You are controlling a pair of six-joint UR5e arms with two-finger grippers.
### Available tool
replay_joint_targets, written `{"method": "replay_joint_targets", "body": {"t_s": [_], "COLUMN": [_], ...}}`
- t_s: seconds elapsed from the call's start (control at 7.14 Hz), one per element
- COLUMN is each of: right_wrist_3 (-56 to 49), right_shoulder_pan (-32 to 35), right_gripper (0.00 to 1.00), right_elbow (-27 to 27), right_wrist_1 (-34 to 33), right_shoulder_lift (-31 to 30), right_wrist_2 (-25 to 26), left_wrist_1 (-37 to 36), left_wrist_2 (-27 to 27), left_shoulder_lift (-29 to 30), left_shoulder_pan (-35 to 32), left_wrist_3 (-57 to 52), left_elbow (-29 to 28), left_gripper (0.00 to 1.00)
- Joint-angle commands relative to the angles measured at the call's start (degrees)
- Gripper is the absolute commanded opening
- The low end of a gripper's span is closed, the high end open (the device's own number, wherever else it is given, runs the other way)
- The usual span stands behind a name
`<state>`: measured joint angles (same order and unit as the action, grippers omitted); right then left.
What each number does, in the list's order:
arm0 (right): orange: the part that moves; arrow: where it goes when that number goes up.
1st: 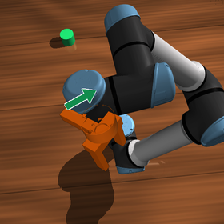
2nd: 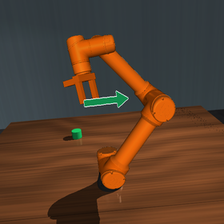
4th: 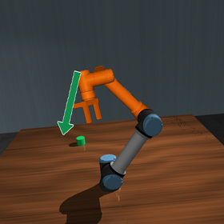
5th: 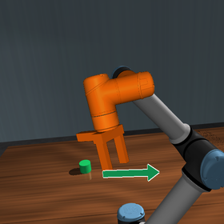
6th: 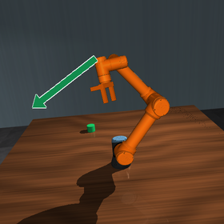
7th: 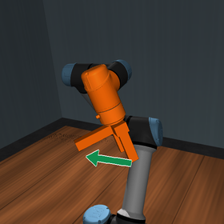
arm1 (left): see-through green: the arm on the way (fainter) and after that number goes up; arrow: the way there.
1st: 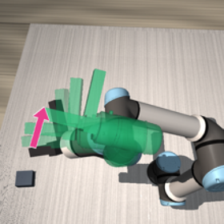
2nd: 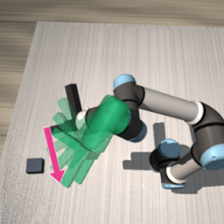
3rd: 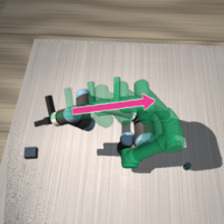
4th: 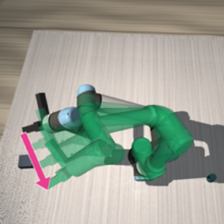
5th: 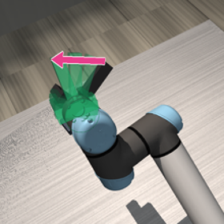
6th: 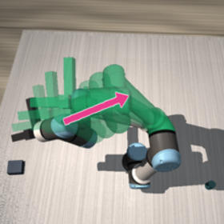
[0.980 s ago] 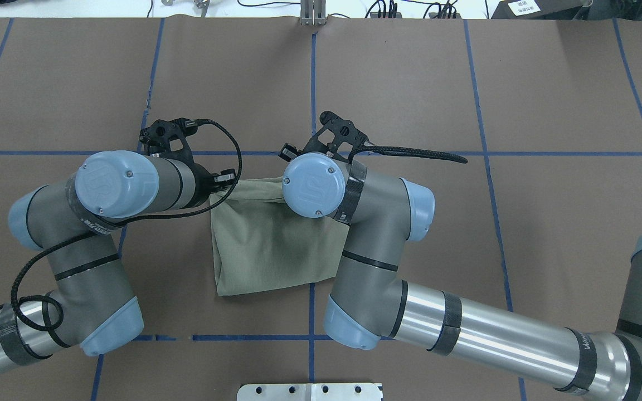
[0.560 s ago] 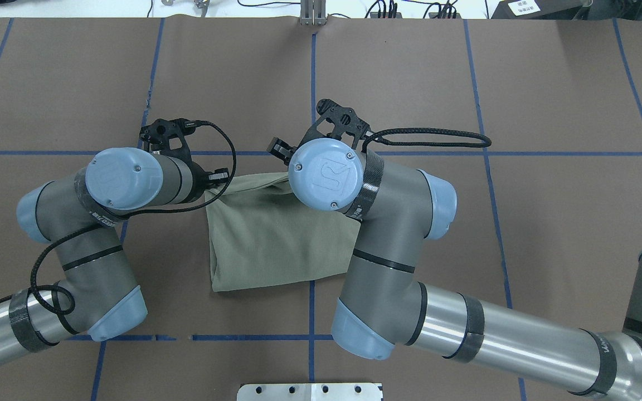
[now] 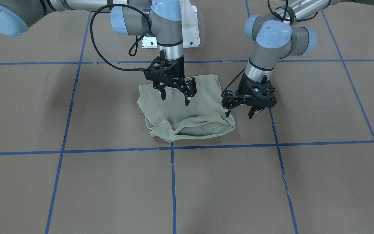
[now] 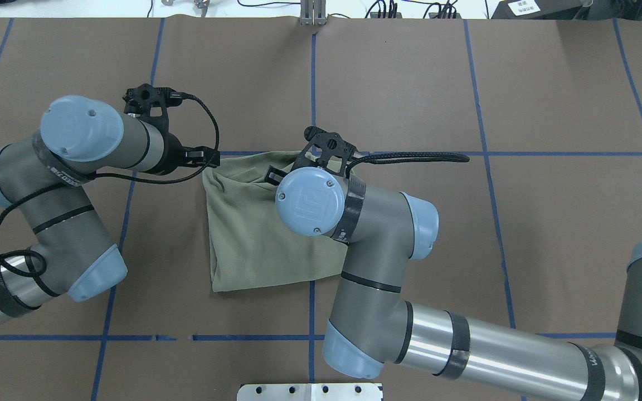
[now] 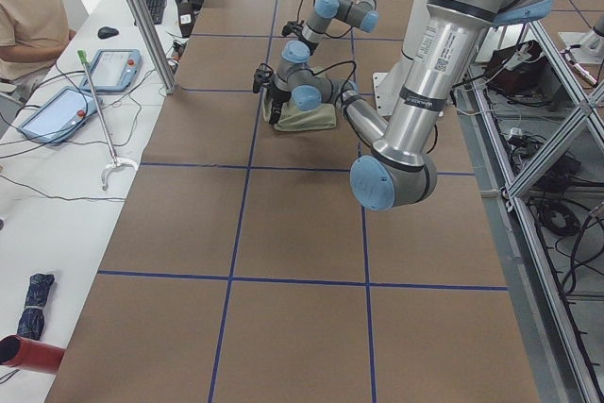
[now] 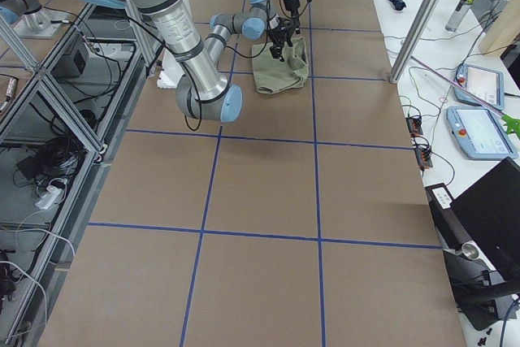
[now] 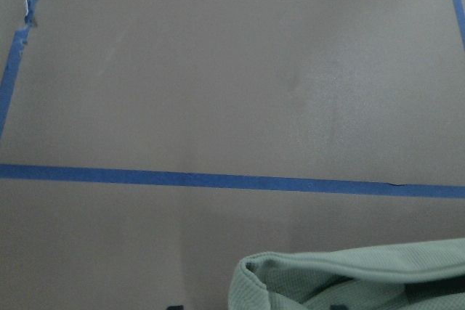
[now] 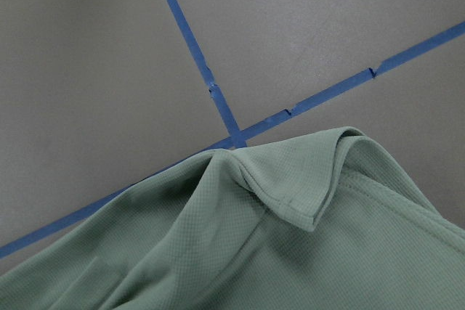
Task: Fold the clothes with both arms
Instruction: 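Open both grippers and lift them off the folded shirt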
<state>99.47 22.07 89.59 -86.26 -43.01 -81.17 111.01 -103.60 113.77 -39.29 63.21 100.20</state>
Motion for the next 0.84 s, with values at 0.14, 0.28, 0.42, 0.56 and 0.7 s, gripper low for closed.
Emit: {"method": "replay_joint_targets", "body": {"t_s": [0.14, 0.28, 0.42, 0.56, 0.7], "right_wrist_3": [-3.74, -5.06, -7.77, -10.67, -14.70], "right_shoulder_pan": [0.16, 0.95, 2.26, 4.36, 7.69], "right_gripper": [1.00, 1.00, 1.00, 1.00, 1.00], "right_elbow": [-9.93, -12.57, -13.99, -16.00, -17.76], "right_wrist_1": [0.30, 0.30, 0.30, 0.39, 0.65], "right_shoulder_lift": [2.58, 2.58, 2.58, 2.58, 2.58], "right_wrist_2": [2.50, 2.77, 2.86, 2.77, 2.77], "left_wrist_1": [0.08, 0.08, 0.08, 0.00, 0.08], "left_wrist_2": [-0.99, -0.99, -0.99, -0.99, -0.99], "left_shoulder_lift": [-0.39, -0.30, -0.39, -0.39, -0.39], "left_shoulder_pan": [-0.53, -0.53, -0.53, -0.53, -0.53], "left_wrist_3": [-1.16, -0.99, -0.99, -0.99, -0.90], "left_elbow": [0.79, 0.79, 0.79, 0.79, 0.79], "left_gripper": [1.00, 1.00, 1.00, 1.00, 1.00]}}
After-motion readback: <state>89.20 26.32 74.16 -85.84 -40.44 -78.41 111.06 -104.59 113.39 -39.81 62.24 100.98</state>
